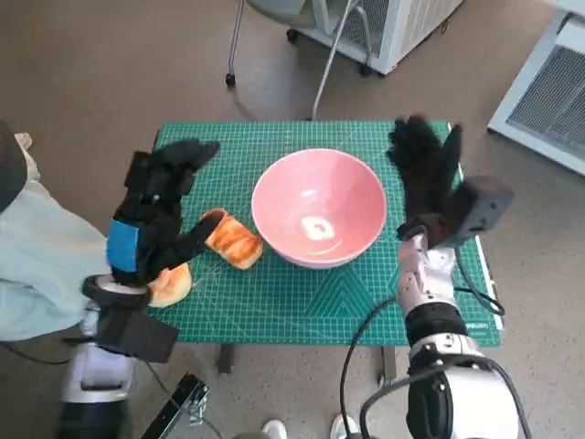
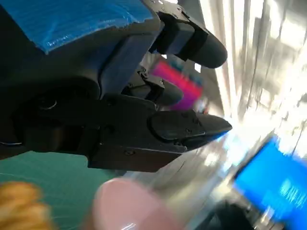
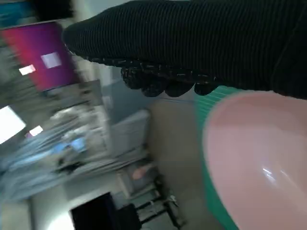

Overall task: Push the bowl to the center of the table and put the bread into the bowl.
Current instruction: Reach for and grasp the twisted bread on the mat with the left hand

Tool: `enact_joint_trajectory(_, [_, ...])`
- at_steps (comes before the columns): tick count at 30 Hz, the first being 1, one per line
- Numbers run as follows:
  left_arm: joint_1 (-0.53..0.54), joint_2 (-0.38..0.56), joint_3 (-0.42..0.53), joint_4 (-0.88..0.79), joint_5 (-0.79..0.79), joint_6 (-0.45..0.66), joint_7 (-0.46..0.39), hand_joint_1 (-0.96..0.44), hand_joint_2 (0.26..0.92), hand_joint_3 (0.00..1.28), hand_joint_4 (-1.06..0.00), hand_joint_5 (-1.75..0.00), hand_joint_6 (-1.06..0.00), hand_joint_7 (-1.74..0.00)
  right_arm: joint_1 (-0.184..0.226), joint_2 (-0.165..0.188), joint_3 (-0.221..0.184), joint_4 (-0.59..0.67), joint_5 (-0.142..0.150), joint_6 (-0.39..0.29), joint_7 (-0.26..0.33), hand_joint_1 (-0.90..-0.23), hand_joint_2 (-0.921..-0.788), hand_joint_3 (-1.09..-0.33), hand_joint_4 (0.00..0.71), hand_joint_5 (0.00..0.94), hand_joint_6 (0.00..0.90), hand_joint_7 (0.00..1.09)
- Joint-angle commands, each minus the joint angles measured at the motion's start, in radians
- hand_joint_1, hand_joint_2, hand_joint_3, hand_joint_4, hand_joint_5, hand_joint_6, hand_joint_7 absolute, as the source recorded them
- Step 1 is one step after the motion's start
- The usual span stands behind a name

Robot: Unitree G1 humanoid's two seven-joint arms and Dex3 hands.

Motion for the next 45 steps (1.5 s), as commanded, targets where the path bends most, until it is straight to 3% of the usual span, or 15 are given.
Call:
enact_joint_trajectory(1, [-0.053,0.147,-0.010,0.008,-0.005,0.056,-0.167,-0.12,0.873,0.05,-0.14,-0.30,-0.13,-0.61,0.058,-0.012,0.034,-0.060,-0.009,-0.138,0.087,-0.529,-0.921,-0.829,0.331,0.006,0.045,0.70])
enact_joint_trajectory(6, [-0.096,0.244,-0.037,0.016,0.028,0.105,-0.283,-0.06,0.815,0.01,-0.21,-0.07,-0.25,-0.35,0.096,-0.021,0.058,-0.126,0.002,-0.257,0.155,-0.541,-0.921,-0.834,0.347,0.012,0.018,0.76])
enact_joint_trajectory(13, [-0.145,0.317,-0.098,0.070,0.080,0.078,-0.350,-0.03,0.770,0.00,-0.24,-0.01,-0.36,-0.17,0.160,-0.032,0.093,-0.225,0.008,-0.352,0.208,-0.547,-0.921,-0.829,0.362,0.018,0.001,0.80])
enact_joint_trajectory(26, [-0.280,0.353,-0.264,0.276,0.250,-0.064,-0.359,-0.10,0.756,0.00,-0.27,0.00,-0.46,-0.06,0.269,-0.035,0.136,-0.375,0.020,-0.297,0.211,-0.543,-0.921,-0.823,0.363,0.019,-0.001,0.81])
enact_joint_trajectory(36, [-0.382,0.319,-0.391,0.432,0.422,-0.131,-0.257,-0.12,0.764,0.00,-0.30,-0.01,-0.49,-0.05,0.317,-0.027,0.149,-0.418,0.035,-0.269,0.211,-0.545,-0.921,-0.817,0.362,0.018,-0.001,0.80])
enact_joint_trajectory(45, [-0.440,0.285,-0.509,0.485,0.632,-0.093,-0.125,-0.13,0.769,0.00,-0.31,-0.01,-0.51,-0.03,0.348,-0.013,0.164,-0.461,0.087,-0.244,0.244,-0.557,-0.921,-0.803,0.364,0.018,0.005,0.81])
